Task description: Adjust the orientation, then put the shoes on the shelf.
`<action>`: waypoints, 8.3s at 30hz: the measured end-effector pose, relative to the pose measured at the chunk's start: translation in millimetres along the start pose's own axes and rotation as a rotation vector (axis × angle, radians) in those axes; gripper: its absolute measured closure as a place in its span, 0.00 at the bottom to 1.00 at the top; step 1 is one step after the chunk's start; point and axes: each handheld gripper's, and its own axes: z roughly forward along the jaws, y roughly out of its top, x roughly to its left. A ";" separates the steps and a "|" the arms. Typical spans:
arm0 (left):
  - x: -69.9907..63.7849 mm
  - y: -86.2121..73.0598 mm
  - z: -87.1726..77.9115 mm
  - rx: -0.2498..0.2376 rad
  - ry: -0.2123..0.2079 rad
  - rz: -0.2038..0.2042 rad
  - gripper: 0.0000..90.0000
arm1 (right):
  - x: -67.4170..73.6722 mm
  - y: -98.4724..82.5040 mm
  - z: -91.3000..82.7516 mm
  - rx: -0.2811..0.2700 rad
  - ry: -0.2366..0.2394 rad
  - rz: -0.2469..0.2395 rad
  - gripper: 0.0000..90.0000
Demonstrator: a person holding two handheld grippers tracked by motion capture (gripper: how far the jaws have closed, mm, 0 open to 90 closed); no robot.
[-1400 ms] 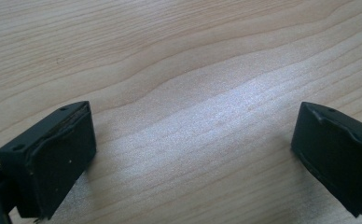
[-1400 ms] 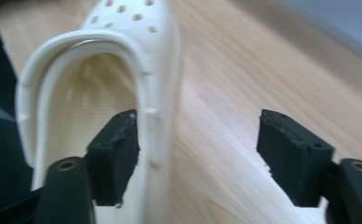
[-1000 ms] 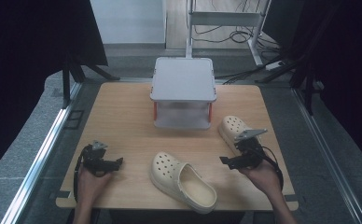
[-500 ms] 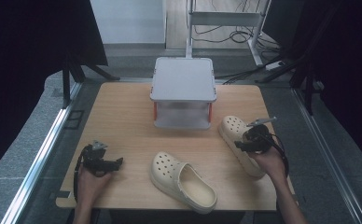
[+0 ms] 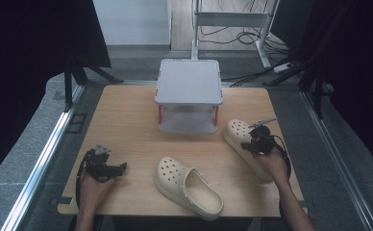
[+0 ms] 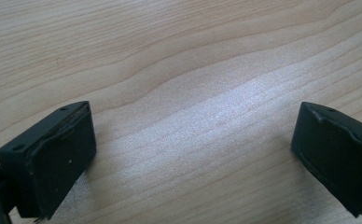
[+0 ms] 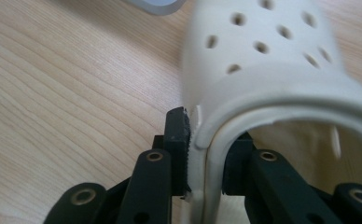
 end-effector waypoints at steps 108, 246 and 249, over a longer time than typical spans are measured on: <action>0.1 0.0 0.0 0.001 0.000 0.001 0.00 | 170.3 12.1 25.6 0.078 0.266 -0.353 0.72; 0.0 0.8 0.6 0.001 -0.011 0.010 0.00 | 89.6 311.8 29.8 -0.075 -0.153 0.058 0.31; -0.1 0.8 0.6 0.001 -0.010 0.009 0.00 | 91.0 307.2 27.0 -0.074 -0.144 0.031 0.25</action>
